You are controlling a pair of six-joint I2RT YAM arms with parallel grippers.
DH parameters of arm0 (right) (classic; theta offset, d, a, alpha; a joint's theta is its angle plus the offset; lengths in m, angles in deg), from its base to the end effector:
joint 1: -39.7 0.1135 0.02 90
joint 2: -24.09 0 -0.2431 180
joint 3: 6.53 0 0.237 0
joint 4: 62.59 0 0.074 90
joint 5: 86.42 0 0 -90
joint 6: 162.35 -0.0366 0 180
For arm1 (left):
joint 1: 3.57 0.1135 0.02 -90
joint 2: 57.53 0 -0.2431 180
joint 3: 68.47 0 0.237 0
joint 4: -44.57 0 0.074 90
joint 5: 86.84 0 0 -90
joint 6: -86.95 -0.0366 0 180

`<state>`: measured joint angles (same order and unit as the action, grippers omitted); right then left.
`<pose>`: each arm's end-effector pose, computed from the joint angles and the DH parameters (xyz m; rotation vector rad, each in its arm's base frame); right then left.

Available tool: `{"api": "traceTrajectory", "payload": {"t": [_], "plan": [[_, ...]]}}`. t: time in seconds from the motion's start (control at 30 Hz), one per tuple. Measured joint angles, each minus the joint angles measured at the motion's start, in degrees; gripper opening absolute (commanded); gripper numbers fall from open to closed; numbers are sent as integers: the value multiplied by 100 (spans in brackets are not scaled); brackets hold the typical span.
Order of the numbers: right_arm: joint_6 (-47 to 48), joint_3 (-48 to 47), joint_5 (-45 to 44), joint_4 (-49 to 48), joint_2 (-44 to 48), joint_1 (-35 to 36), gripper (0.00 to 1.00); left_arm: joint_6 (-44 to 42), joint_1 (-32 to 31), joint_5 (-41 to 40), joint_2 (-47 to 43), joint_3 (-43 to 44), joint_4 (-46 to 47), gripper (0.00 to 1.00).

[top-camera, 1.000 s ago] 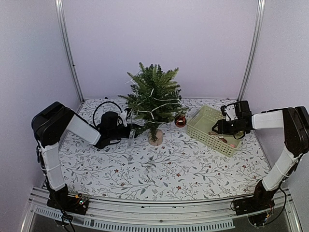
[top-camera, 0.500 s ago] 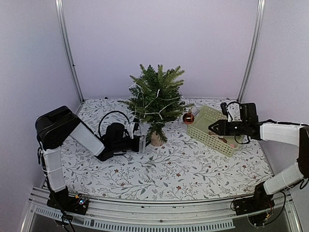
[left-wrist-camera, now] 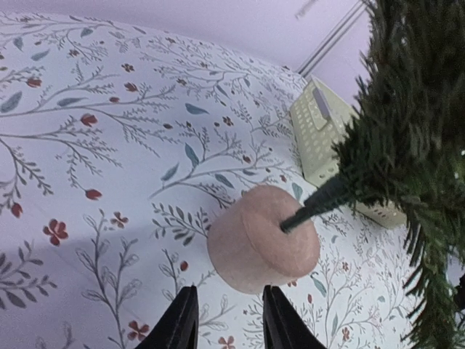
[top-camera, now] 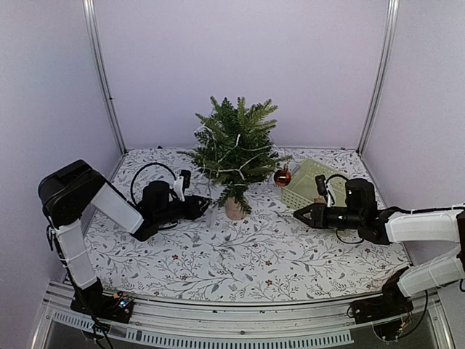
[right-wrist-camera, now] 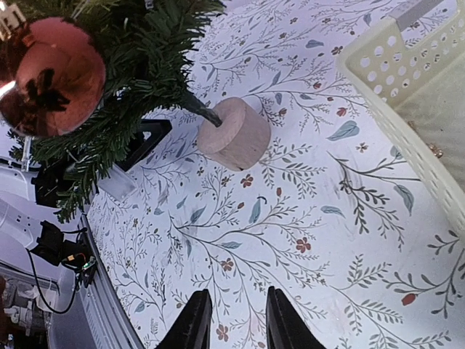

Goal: Decorate the small christmas tree

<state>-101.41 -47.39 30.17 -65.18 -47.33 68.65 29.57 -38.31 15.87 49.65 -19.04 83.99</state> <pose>0.2029 0.1309 0.1734 -0.3059 2.1681 1.0799 0.2603 -0.1903 0.1108 0.1984 2.0030 -0.9894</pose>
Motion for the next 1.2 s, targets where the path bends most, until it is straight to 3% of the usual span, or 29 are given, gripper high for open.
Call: {"api": "traceTrajectory", "payload": {"t": [0.17, 0.5, 1.2], "plan": [[-590, 116, -455, -962, -546, 590, 22, -42, 372, 262, 258, 616, -15, 33], [-1163, -332, -925, -2542, -2433, 1185, 17, -251, 452, 1010, 1364, 2159, -297, 31], [-1211, -1757, -1088, -3451, -4325, 1316, 12, -367, 57, 1351, 1628, 2151, -374, 25]]}}
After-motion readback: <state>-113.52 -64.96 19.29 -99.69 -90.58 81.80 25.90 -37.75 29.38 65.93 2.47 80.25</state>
